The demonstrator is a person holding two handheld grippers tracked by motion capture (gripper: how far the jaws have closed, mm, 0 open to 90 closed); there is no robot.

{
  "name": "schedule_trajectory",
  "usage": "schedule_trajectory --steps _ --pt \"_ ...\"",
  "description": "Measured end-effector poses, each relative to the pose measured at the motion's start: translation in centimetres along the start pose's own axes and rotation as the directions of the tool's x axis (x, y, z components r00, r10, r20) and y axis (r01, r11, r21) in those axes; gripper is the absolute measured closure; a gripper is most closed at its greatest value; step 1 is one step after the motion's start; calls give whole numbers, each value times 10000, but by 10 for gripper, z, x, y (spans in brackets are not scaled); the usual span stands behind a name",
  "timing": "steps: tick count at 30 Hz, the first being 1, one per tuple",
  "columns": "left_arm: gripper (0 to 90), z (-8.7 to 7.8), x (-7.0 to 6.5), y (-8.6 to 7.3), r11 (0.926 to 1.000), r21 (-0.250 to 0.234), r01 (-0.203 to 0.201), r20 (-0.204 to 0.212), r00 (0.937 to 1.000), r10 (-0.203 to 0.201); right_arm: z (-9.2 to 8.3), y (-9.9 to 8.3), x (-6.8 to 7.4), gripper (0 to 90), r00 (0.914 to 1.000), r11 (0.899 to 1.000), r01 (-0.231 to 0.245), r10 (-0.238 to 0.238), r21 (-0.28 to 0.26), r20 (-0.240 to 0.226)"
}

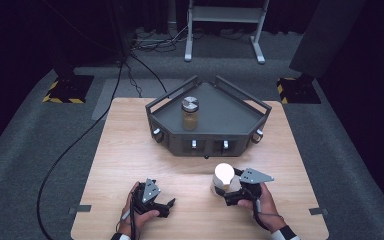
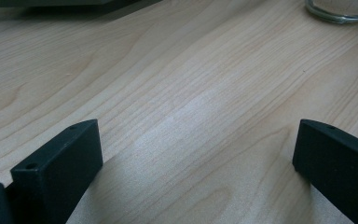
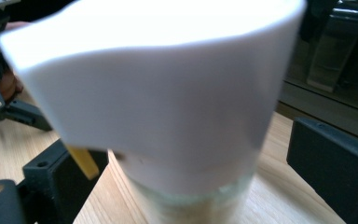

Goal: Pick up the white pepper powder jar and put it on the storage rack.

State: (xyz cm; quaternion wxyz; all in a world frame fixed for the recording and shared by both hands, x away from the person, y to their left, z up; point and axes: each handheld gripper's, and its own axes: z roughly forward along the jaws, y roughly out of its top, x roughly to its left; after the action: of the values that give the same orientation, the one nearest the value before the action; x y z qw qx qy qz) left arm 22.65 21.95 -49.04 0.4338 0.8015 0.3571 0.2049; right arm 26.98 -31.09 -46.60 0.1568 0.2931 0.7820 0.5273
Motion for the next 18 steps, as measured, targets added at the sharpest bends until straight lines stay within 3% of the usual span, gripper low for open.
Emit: schedule_trajectory --steps 15,18 --pt "14 0 0 0 10000 -3 -31 38 10000 31 7 -5 4 242 10000 9994 5 -3 -352 49" --pt "14 0 1 0 10000 16 -38 71 10000 38 6 -6 10 289 9993 9986 252 -238 -472 299"
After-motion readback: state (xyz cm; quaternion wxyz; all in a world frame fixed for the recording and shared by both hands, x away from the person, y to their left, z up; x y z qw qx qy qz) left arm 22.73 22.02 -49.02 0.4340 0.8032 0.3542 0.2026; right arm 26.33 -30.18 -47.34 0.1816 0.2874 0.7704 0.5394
